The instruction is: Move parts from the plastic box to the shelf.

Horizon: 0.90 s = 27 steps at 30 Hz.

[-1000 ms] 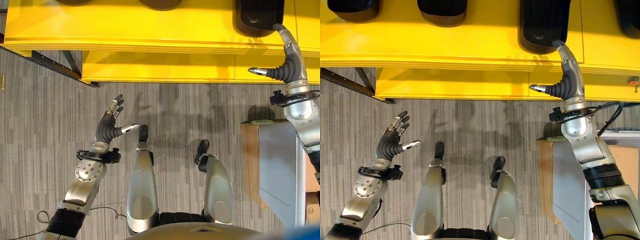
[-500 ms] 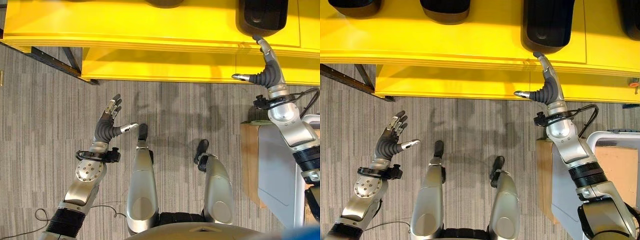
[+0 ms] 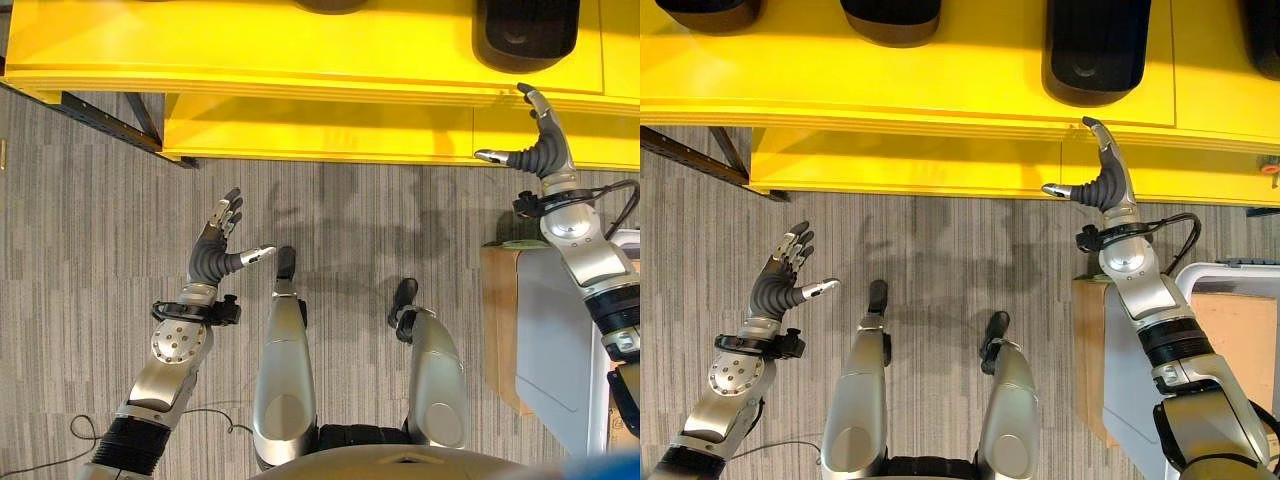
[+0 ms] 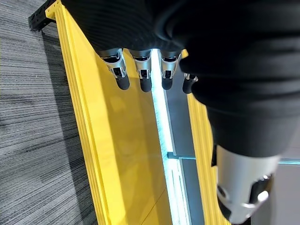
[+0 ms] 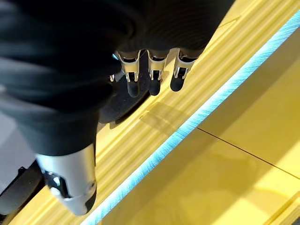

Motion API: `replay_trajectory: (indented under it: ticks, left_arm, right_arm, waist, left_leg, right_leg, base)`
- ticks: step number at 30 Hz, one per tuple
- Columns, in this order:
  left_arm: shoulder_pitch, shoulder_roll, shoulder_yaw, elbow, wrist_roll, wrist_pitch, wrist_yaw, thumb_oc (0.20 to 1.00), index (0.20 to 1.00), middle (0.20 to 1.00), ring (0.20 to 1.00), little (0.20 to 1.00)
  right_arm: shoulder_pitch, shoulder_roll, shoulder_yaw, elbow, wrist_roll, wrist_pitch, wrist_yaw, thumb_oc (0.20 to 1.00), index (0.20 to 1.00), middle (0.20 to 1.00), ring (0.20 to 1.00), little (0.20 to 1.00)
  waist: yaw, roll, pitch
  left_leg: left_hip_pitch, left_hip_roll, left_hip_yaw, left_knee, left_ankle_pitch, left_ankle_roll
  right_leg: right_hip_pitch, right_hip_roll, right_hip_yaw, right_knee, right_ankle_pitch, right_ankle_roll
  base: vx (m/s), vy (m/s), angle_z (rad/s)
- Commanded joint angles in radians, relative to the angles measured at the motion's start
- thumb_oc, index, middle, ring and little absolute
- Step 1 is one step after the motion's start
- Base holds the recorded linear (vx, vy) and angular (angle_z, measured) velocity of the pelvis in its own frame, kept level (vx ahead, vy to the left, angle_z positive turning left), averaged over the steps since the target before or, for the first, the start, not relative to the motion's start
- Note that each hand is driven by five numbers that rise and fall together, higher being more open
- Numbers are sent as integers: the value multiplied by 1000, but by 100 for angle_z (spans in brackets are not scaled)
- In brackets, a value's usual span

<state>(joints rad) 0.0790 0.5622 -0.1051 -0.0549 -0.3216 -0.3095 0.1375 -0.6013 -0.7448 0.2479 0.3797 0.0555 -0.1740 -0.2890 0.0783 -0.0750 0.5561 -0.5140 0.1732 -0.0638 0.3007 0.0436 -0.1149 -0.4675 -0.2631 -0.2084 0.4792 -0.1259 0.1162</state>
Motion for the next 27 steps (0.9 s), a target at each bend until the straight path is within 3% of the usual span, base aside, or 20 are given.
replay_trajectory:
  ticks: [1,27]
  left_arm:
    - [53,32,39,-71,11,-40,13,1000,1000,1000,1000,1000]
    - [51,37,48,-64,-8,-44,17,1000,1000,1000,1000,1000]
  right_arm:
    - [-99,-5,0,26,33,-26,-22,1000,1000,1000,1000,1000]
    - [-206,-32,43,109,85,-28,-18,1000,1000,1000,1000,1000]
  waist:
    - [15,-29,-36]
    - [34,-36,-36]
  left_leg:
    - [-24,-2,9,101,-107,33]
    - [-53,-14,-4,119,-116,39]
  right_leg:
    - [27,9,44,-65,82,3]
    - [13,9,40,-55,75,1]
  base:
    - [0,0,0]
    - [2,0,1]
